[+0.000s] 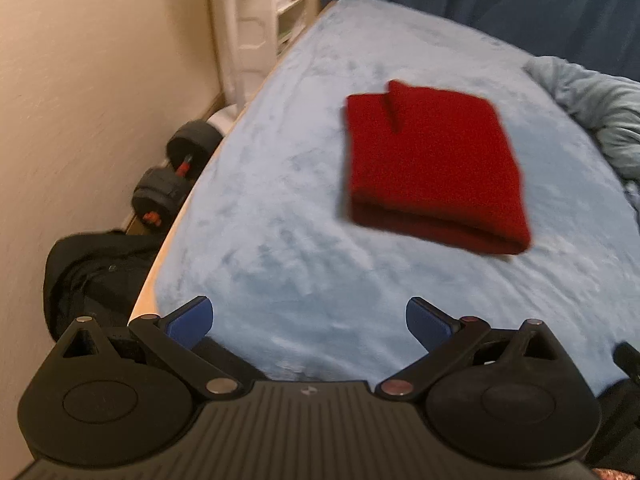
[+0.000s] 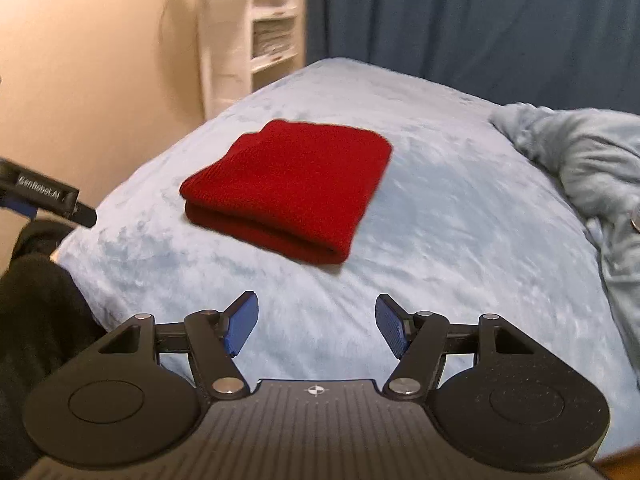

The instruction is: Fold small clothes

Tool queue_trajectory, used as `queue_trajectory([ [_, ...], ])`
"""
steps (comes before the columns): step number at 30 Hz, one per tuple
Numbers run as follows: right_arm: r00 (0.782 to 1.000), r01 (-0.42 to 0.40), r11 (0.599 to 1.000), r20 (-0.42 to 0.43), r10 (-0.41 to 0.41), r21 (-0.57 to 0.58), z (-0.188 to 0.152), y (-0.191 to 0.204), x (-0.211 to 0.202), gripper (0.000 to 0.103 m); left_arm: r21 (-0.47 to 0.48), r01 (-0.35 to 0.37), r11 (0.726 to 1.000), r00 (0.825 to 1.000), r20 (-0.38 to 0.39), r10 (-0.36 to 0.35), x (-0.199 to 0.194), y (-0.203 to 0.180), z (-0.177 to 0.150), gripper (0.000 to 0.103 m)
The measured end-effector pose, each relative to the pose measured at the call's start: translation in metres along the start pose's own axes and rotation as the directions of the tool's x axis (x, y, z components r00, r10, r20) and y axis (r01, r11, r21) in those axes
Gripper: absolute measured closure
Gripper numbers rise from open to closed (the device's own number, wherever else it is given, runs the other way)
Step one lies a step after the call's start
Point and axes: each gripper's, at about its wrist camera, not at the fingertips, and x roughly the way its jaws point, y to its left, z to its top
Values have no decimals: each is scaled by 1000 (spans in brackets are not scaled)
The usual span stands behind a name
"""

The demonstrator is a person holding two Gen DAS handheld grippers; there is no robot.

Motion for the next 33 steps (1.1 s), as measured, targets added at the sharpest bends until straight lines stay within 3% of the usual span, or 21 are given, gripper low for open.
queue_trajectory([
  [5, 998, 33, 999, 48, -35, 41, -2, -9, -12, 36, 79, -7, 997, 998, 59, 3, -21, -26, -6, 0],
  [18, 998, 32, 997, 45, -36, 67, -3, -11, -17, 36, 56, 0, 998, 998, 56, -3, -29, -26, -9, 0],
  [33, 1000, 30, 997, -7, -30, 65, 0, -13, 6, 36, 33, -4, 999, 1000, 26, 3, -11, -22, 2, 0],
])
